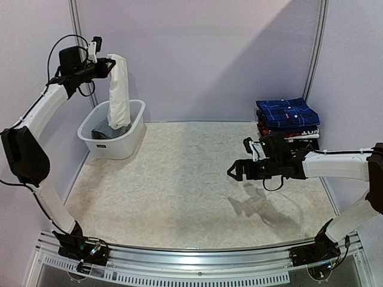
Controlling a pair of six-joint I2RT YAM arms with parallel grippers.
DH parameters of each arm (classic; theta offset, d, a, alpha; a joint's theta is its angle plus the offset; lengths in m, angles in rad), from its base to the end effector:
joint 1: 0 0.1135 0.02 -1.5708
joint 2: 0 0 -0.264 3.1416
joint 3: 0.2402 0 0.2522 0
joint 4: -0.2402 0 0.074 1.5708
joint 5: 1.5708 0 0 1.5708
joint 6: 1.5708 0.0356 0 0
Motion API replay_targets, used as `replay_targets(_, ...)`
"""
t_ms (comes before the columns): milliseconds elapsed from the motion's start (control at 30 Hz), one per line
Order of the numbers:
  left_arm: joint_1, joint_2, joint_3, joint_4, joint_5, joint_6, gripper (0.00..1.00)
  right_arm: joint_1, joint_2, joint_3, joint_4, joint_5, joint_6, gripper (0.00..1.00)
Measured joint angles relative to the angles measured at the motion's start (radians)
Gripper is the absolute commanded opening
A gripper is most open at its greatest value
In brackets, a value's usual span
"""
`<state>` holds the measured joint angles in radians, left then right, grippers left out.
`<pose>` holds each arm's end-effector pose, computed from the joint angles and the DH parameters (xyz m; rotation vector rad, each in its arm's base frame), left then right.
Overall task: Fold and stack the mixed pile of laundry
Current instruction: Place the rectangle-folded T-shirt at the center of the board.
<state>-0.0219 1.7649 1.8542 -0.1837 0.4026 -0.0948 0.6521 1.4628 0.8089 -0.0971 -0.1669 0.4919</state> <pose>0.4154 -0.0231 0.4441 0.2455 1.6568 -0.4228 0.2366 0.1881 0.2001 -0.2831 2.4203 0.7440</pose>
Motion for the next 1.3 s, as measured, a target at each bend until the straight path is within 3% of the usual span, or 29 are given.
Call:
replay_targets(200,-0.062,-0.105,0.004,-0.003,0.004,-0.022,0.00,0.003,-0.028,0.007,-0.006,0.000,0.000,0.99)
replay_targets(467,-0.215,-0.129,-0.010,-0.066,-0.023,-0.091,0.00,0.009,-0.074,0.023,-0.011,-0.001,0.000,0.99)
replay_targets(600,-0.323,-0.137,-0.106,-0.072,-0.064,-0.135,0.00,0.012,-0.102,0.023,-0.011,-0.003,0.000,0.98)
replay_targets(733,-0.422,-0.173,-0.314,0.013,-0.085,-0.202,0.00,0.027,-0.121,0.023,-0.011,-0.005,0.000,0.96)
replay_targets(1000,-0.475,-0.366,-0.774,0.164,-0.229,-0.305,0.00,0.056,-0.131,0.023,-0.009,-0.014,0.000,0.93)
replay_targets(1167,-0.463,-0.432,-0.827,0.180,-0.407,-0.322,0.00,0.066,-0.098,0.025,0.006,-0.022,0.002,0.91)
replay_targets(1300,-0.431,-0.402,-0.871,0.224,-0.440,-0.330,0.00,0.096,-0.037,0.060,0.013,-0.027,0.001,0.90)
